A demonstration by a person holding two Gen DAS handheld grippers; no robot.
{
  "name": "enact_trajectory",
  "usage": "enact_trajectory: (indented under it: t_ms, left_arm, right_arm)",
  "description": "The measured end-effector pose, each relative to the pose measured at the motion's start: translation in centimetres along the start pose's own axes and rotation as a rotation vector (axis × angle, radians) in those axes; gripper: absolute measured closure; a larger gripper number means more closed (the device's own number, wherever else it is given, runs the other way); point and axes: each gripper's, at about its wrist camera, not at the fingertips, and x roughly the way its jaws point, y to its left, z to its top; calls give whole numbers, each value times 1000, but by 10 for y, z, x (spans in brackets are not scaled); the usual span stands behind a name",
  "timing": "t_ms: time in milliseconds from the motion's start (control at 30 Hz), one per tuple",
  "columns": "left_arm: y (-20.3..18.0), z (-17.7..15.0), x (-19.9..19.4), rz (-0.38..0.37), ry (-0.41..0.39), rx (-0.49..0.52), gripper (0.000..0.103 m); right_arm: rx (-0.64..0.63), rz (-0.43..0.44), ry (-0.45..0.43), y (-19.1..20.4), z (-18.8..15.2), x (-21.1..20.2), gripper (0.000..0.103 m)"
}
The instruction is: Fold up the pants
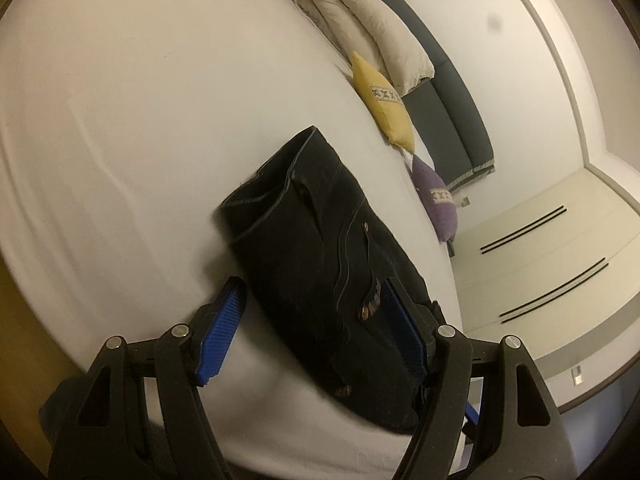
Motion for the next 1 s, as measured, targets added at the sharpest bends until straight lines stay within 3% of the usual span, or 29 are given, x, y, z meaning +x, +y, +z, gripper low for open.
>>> enact_trajectory:
  t_ms: [300, 367, 400, 433, 500, 767, 933, 1000]
  left_arm:
    - [8, 21, 52, -94, 18, -116, 32]
    - [3, 27, 58, -85, 20, -110, 46]
    - [1, 29, 61, -75, 29, -106, 69]
    - [2, 30, 67, -65, 48, -111, 78]
    - [3, 30, 68, -56, 50, -111, 84]
    - [-8, 28, 61, -31, 10, -86, 91]
    - [-12, 27, 54, -31, -1, -84, 93]
    - [-15, 23, 57, -30, -3, -77, 94]
  right_arm:
    - [-5, -1, 0, 5, -2, 6, 42]
    - [-10, -2, 0, 6, -1, 8, 42]
    - [-14, -3, -3, 7, 1, 9, 42]
    - [-16, -3, -4, 8, 3, 10, 42]
    - [-22, -3, -5, 10, 7, 14, 42]
    - [-70, -58, 48, 22, 14, 53, 42]
    - [-3, -143, 121, -4, 8, 77, 44]
    - [-5, -140, 112, -9, 6, 77, 46]
